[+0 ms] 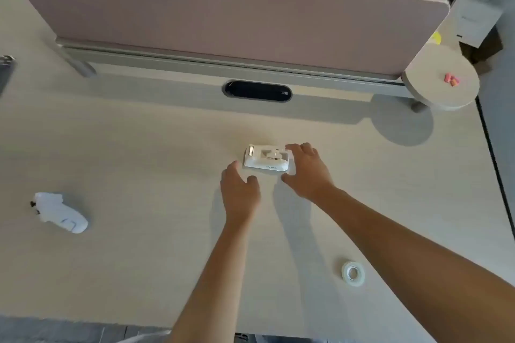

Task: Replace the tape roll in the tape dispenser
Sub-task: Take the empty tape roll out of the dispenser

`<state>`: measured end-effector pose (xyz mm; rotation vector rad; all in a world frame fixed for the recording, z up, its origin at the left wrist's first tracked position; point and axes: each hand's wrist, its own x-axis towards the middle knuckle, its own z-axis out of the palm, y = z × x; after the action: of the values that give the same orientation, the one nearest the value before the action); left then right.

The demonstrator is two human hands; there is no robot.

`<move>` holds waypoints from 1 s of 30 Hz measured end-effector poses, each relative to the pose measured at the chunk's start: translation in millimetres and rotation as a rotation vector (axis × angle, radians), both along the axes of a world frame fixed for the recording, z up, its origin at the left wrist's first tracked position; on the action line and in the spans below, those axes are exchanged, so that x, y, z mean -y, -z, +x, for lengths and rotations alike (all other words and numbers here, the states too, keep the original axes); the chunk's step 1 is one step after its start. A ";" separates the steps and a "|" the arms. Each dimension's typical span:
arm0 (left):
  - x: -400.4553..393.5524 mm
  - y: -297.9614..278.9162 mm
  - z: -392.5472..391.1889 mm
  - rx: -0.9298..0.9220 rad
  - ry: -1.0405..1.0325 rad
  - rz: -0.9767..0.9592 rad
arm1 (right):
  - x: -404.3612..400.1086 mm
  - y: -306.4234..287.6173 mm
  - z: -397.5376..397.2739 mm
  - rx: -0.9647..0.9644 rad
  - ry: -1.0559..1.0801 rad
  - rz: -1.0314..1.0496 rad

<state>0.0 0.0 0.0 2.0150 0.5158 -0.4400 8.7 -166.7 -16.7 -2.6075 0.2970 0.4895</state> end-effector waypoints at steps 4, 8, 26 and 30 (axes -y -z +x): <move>6.6 23.4 22.5 0.033 0.116 0.002 | 1.9 15.5 14.1 0.072 -0.075 -0.020; 11.1 45.0 27.9 0.075 0.114 -0.004 | 2.9 27.4 18.2 0.140 -0.092 -0.002; -4.1 54.4 -119.9 0.183 0.143 0.049 | -5.7 28.5 -113.8 0.199 -0.087 0.049; -13.3 61.4 -168.6 0.238 0.185 0.083 | -8.4 33.2 -156.7 0.209 -0.094 0.061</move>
<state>-168.6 13.3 -61.4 2.1690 0.2042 -0.2878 -148.0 -158.4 -49.9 -2.5939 0.0888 0.2494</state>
